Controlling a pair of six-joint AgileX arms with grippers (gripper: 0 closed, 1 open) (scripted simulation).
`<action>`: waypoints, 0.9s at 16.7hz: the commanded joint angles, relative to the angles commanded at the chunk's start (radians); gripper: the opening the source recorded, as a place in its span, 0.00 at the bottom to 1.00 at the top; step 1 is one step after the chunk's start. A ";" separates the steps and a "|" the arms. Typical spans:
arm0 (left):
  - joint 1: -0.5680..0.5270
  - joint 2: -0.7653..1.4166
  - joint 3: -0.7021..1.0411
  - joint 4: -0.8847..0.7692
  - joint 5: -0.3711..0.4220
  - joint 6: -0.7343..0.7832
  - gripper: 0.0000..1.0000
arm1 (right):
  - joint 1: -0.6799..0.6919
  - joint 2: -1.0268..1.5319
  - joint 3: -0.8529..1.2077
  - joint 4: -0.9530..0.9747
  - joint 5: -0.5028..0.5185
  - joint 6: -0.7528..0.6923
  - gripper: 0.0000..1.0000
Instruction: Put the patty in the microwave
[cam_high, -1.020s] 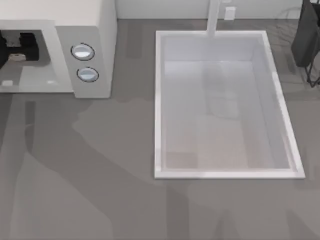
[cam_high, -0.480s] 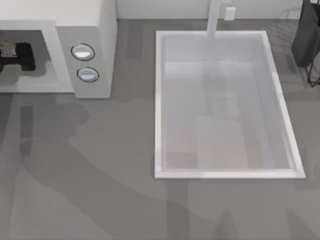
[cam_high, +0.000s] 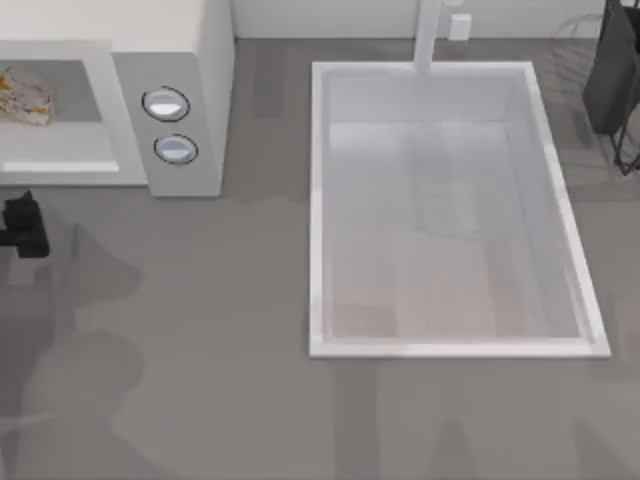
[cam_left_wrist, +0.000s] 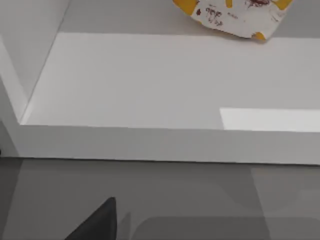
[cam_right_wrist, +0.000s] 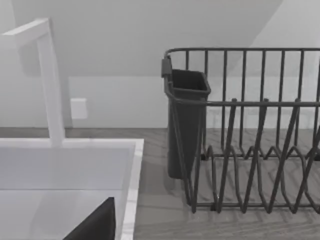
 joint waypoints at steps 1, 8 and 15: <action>0.009 -0.029 -0.047 0.028 0.007 0.003 1.00 | 0.000 0.000 0.000 0.000 0.000 0.000 1.00; 0.021 -0.083 -0.127 0.082 0.019 0.008 1.00 | 0.000 0.000 0.000 0.000 0.000 0.000 1.00; 0.019 -0.267 -0.074 -0.145 0.018 0.008 1.00 | 0.000 0.000 0.000 0.000 0.000 0.000 1.00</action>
